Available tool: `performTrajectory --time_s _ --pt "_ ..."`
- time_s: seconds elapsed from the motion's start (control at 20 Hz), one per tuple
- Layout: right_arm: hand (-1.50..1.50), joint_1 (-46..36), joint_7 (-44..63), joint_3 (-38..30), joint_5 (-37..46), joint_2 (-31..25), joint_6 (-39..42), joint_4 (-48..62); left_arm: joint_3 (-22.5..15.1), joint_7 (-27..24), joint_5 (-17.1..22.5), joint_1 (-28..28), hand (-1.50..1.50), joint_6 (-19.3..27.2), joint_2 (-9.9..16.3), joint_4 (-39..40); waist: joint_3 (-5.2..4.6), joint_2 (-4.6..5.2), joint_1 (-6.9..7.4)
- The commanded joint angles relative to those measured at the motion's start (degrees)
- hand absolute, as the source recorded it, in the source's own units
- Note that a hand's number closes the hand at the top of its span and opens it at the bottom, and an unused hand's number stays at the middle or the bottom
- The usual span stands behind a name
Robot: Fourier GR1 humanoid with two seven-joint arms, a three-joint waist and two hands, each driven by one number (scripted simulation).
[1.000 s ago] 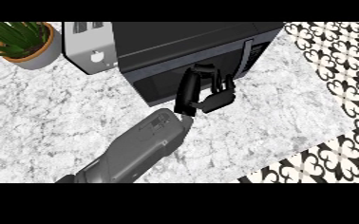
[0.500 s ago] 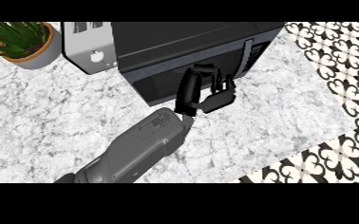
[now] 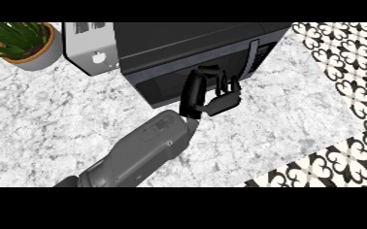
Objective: Pick up the milk, place it into the microwave and close the microwave
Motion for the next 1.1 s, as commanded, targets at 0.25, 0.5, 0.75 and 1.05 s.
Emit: performTrajectory --time_s 0.25,0.5,0.75,1.05 --pt "-1.5 -2.0 -0.5 -2.1 1.5 -3.6 0.8 2.3 2.4 -1.4 2.7 -4.9 1.5 -0.7 0.0 5.1 -0.01 0.77 -0.52" --pt "-1.5 -2.5 -0.6 -2.2 0.8 -4.4 2.3 4.6 2.0 -2.8 3.7 -5.4 1.5 -0.7 0.0 5.3 0.16 0.93 -0.13" --pt "-1.5 -3.5 -0.2 -1.9 -1.1 -3.9 2.9 7.0 1.4 -3.4 5.4 -5.7 1.5 -0.7 0.0 5.1 0.26 1.1 0.23" --pt "-1.5 -5.2 0.3 -2.2 -2.6 -4.4 3.4 9.3 0.0 -4.4 6.4 -5.9 1.5 -1.4 0.0 5.7 0.28 1.41 0.86"
